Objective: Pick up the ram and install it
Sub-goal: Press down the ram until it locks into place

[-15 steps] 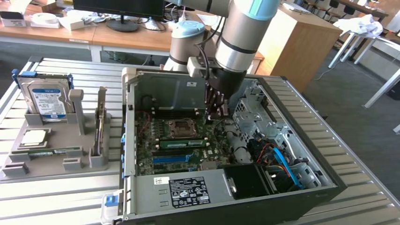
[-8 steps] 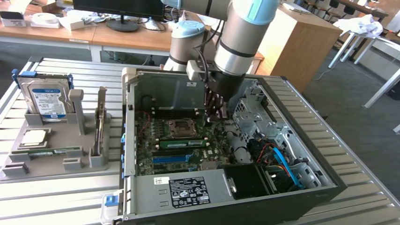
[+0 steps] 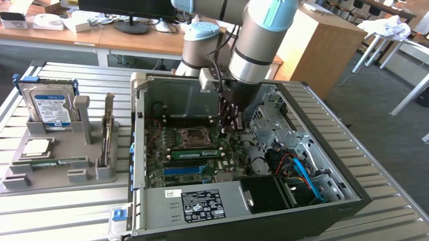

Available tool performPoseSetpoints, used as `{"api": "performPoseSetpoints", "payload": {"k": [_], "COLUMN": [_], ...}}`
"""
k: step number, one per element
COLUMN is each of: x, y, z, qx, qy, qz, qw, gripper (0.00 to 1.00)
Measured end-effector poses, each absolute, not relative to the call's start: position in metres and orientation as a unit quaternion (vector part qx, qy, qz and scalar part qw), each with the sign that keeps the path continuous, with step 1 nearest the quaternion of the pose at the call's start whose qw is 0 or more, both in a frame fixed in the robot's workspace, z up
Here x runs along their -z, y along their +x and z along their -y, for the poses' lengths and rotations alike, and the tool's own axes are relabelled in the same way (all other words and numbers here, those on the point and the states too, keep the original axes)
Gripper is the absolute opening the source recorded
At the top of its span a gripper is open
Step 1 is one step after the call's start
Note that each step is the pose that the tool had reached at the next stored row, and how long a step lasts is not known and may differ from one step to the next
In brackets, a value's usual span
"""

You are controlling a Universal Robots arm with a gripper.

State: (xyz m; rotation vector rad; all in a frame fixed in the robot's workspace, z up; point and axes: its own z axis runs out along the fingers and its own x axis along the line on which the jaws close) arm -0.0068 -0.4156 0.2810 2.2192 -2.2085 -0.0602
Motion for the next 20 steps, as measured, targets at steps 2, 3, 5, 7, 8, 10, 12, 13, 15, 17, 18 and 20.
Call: {"api": "performPoseSetpoints", "payload": {"k": [2, 3, 5, 7, 8, 10, 12, 13, 15, 17, 18, 20], "x": [-0.279, -0.278, -0.276, -0.274, -0.274, -0.274, -0.274, -0.274, -0.274, -0.274, -0.274, -0.274], "y": [-0.007, -0.007, -0.007, -0.007, -0.007, -0.007, -0.007, -0.006, -0.003, 0.0, 0.002, 0.004], "z": [0.416, 0.416, 0.416, 0.416, 0.416, 0.416, 0.416, 0.416, 0.416, 0.416, 0.416, 0.416], "qx": [0.019, 0.019, 0.019, 0.019, 0.019, 0.019, 0.019, 0.019, 0.019, 0.019, 0.019, 0.019], "qy": [0.709, 0.709, 0.709, 0.709, 0.709, 0.709, 0.709, 0.709, 0.709, 0.709, 0.709, 0.709], "qz": [0.705, 0.705, 0.705, 0.705, 0.705, 0.705, 0.705, 0.705, 0.705, 0.705, 0.705, 0.705], "qw": [0.005, 0.005, 0.005, 0.005, 0.005, 0.005, 0.005, 0.005, 0.005, 0.005, 0.005, 0.005], "gripper": [0.1, 0.1, 0.1, 0.1, 0.1, 0.1, 0.1, 0.1, 0.1, 0.1, 0.1, 0.1]}}
